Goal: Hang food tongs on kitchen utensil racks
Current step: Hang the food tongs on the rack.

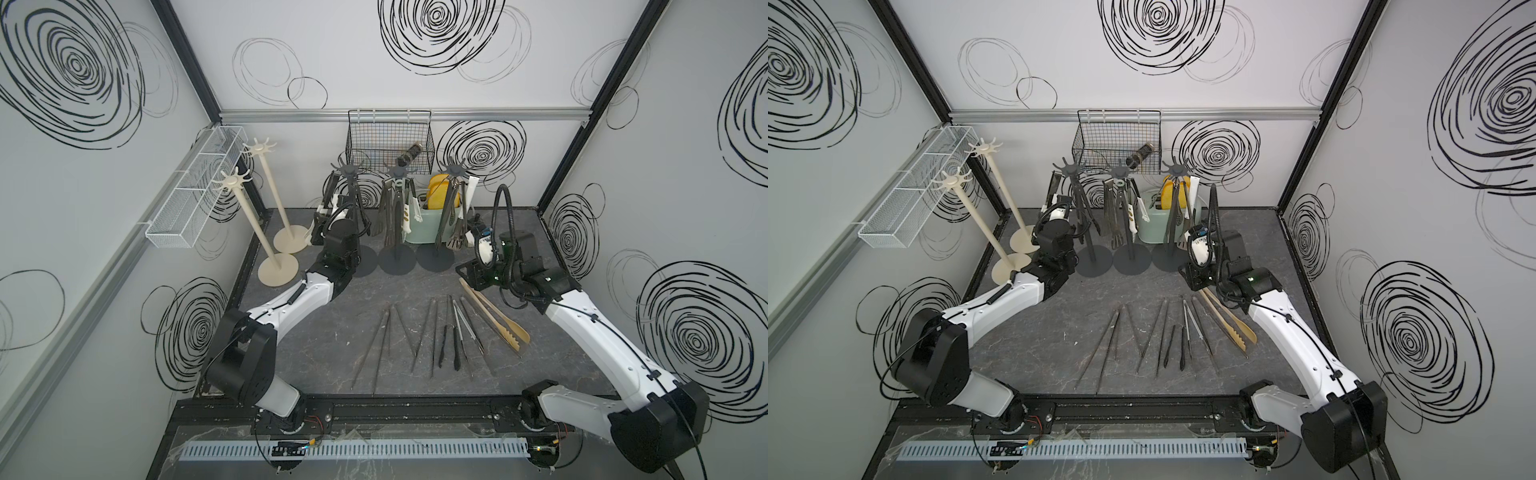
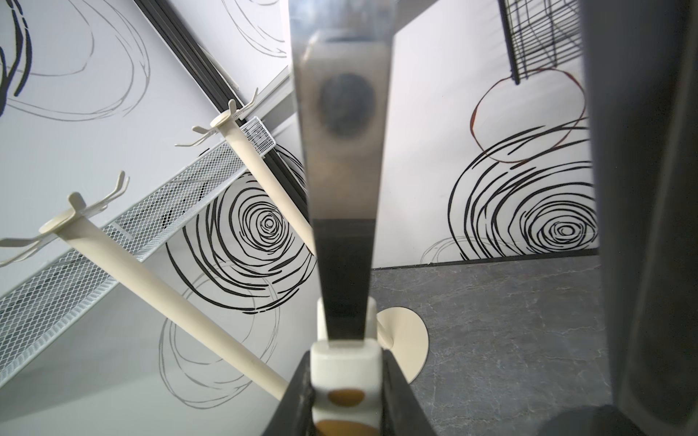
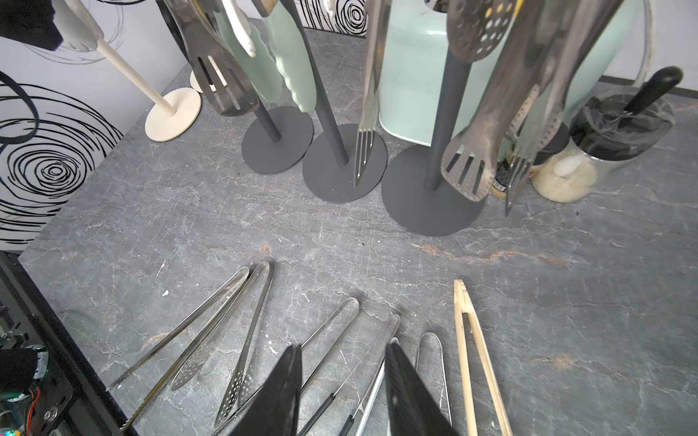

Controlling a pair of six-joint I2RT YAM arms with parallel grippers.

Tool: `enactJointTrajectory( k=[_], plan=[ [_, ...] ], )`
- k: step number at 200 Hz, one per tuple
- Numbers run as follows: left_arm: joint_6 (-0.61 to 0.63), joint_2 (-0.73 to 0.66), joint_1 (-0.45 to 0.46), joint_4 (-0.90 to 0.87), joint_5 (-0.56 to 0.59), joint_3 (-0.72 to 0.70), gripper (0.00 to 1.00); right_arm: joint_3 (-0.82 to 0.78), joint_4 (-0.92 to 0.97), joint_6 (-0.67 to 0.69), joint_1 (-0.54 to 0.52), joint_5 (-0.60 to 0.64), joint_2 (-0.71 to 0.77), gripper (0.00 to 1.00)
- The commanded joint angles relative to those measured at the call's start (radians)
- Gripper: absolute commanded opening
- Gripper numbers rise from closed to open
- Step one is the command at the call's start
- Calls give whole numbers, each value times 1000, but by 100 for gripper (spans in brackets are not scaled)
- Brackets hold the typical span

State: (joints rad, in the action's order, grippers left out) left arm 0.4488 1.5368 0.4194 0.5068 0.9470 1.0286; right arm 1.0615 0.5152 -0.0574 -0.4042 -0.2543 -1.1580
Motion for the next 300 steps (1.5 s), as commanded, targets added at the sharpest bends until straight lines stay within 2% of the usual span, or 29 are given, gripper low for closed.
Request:
enactJointTrajectory(
  k=[1,35,118,197,222,250,273,300],
  plan=[
    [30,47,21,-53,-24,-12,22,-10,-5,18,-6,4,22,40],
    [37,69,27,-55,-36,6,22,-9,-3,18,-7,4,21,40],
    [42,75,39,-51,-27,-15,44,-3,-5,18,-10,-3,11,40],
    [21,33,56,-131,-17,-12,47,-11,-5,9,-16,24,15,42],
    [-83,-40,85,-288,-33,-11,50,-7,18,-24,-8,62,17,43],
    [-285,-126,114,-556,-89,12,51,-33,44,-83,23,67,36,43],
    [-432,-209,131,-723,-194,11,52,-82,63,-125,50,79,52,43],
    [-568,-299,154,-811,-361,-31,53,-138,93,-155,79,129,50,43]
  ],
)
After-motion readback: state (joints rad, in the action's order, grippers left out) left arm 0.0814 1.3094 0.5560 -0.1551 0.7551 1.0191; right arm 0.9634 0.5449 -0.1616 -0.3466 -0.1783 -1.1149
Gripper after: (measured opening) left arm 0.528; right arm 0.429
